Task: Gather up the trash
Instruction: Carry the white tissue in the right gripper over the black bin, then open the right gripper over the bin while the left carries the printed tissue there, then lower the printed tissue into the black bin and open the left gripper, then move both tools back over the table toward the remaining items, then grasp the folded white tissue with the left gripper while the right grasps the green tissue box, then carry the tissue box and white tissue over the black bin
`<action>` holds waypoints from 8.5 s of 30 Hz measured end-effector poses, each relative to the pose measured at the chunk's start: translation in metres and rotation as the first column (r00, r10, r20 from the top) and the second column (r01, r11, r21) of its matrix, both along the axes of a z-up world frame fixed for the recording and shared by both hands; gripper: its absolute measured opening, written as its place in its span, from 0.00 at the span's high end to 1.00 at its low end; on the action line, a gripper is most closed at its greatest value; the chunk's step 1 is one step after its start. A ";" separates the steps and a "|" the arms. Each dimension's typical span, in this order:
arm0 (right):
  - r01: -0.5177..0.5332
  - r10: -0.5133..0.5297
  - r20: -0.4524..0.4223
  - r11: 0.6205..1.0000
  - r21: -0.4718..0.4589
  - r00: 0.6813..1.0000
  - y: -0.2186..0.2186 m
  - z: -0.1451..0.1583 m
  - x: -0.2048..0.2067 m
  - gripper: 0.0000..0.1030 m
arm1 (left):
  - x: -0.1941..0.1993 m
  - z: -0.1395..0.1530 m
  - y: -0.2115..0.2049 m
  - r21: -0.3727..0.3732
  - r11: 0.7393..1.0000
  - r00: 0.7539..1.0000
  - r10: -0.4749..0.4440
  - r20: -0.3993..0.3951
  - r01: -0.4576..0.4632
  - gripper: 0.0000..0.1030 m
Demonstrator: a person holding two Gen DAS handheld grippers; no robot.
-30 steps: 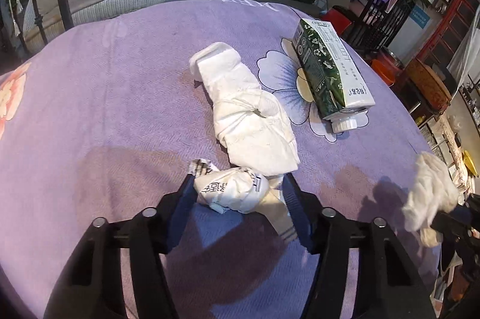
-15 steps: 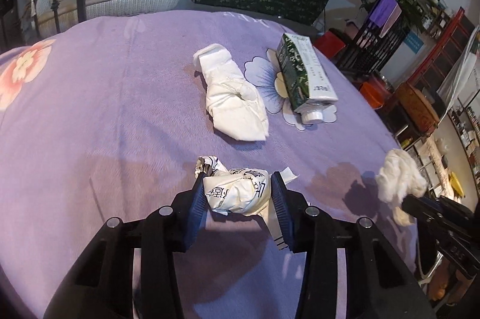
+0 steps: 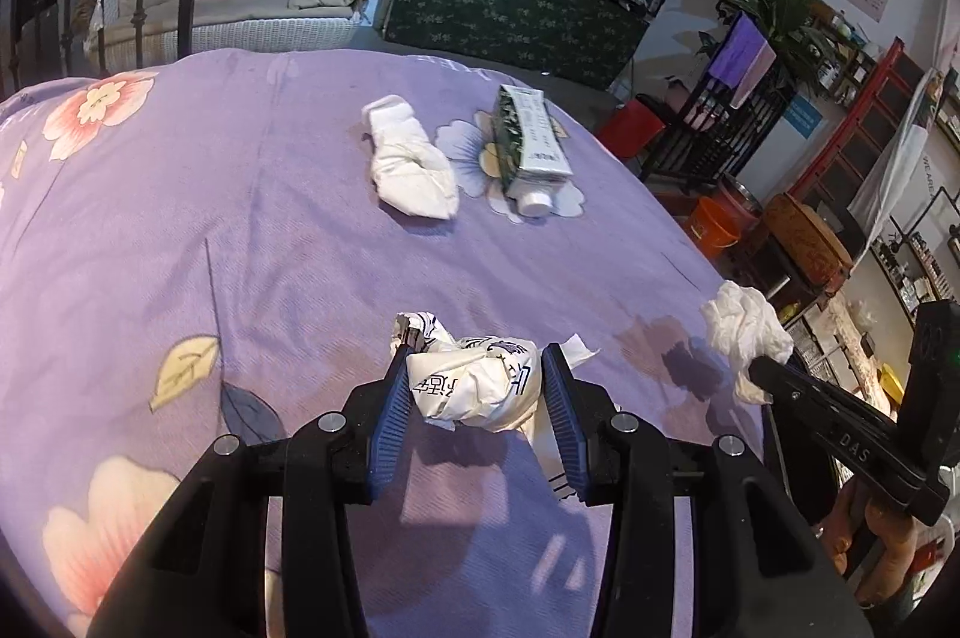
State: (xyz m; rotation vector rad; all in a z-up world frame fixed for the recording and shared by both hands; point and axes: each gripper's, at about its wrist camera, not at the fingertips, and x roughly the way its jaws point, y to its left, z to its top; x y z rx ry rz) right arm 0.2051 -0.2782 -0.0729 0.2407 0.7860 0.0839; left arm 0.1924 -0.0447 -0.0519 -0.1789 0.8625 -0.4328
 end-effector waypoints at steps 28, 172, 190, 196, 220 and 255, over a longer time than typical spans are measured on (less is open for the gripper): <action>0.422 -0.424 -0.060 0.906 -0.040 0.904 -0.158 -0.019 -0.109 0.86 | -0.046 0.010 -0.142 -0.004 0.941 0.939 -0.338 0.062 0.339 0.59; -0.110 0.107 -0.113 0.994 -0.022 0.988 0.046 0.002 0.180 0.22 | 0.102 -0.004 -0.002 0.091 0.993 0.997 0.079 -0.025 -0.077 0.83; -0.078 0.063 -0.246 0.996 -0.051 0.967 0.071 -0.041 0.282 0.41 | 0.076 -0.010 0.015 0.098 0.991 0.995 0.094 -0.020 -0.092 0.83; -0.086 0.065 -0.224 0.993 -0.082 0.972 0.073 -0.035 0.270 0.42 | 0.070 -0.009 0.016 0.093 0.992 0.996 0.092 -0.017 -0.090 0.83; -0.087 0.089 -0.024 0.994 0.066 0.996 0.044 0.022 0.097 0.42 | 0.022 0.002 0.001 0.030 0.999 0.999 0.031 0.012 -0.031 0.83; 0.458 -0.456 -0.093 0.889 0.001 0.885 -0.155 -0.034 -0.117 0.42 | -0.054 0.005 -0.162 0.003 0.924 0.922 -0.383 0.057 0.383 0.83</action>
